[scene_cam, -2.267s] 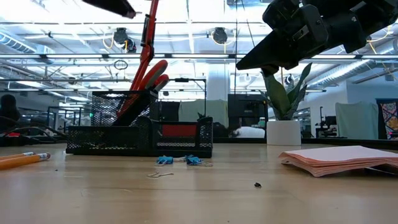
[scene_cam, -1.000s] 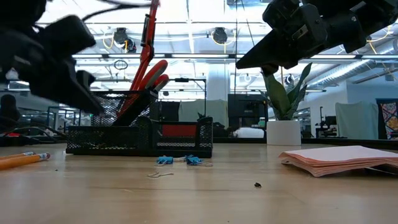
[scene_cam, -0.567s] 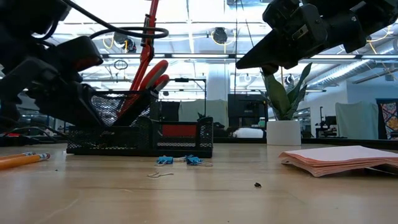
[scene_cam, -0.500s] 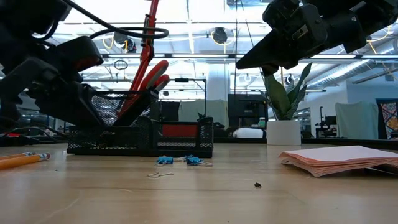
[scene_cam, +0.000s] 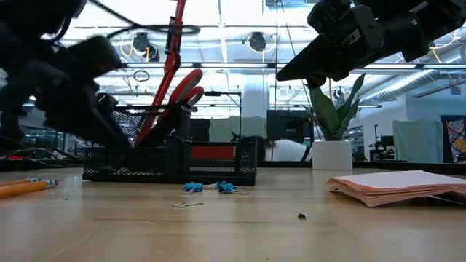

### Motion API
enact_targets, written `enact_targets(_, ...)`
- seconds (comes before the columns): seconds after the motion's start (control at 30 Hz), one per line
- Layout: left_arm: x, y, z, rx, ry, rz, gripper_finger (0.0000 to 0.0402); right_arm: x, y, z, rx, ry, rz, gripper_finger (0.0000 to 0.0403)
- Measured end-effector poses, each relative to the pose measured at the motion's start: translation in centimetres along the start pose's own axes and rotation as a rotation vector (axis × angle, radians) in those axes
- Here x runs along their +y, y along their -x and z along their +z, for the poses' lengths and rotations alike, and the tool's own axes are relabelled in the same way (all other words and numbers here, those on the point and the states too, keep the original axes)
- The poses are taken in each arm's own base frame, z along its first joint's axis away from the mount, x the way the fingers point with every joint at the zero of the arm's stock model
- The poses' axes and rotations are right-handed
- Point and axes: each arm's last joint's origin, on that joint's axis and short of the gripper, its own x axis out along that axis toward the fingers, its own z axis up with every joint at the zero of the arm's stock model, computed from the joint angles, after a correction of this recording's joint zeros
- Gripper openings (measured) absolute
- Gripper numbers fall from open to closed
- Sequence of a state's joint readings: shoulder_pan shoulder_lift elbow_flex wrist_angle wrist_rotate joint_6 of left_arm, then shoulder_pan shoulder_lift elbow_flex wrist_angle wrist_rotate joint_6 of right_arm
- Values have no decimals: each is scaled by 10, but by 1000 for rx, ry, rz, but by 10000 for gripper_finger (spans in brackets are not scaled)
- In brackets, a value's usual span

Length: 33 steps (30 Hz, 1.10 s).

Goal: Pick and place office supplies into organizer
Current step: Put the orange pencil into the desk organizer

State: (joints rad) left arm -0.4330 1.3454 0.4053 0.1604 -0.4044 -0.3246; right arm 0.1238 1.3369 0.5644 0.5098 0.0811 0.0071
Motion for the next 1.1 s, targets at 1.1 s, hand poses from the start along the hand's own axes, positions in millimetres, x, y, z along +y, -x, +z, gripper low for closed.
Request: enact_targets(1.1,-104,18,31,405,762,-214,127,0,0,-2,14,13,4,4)
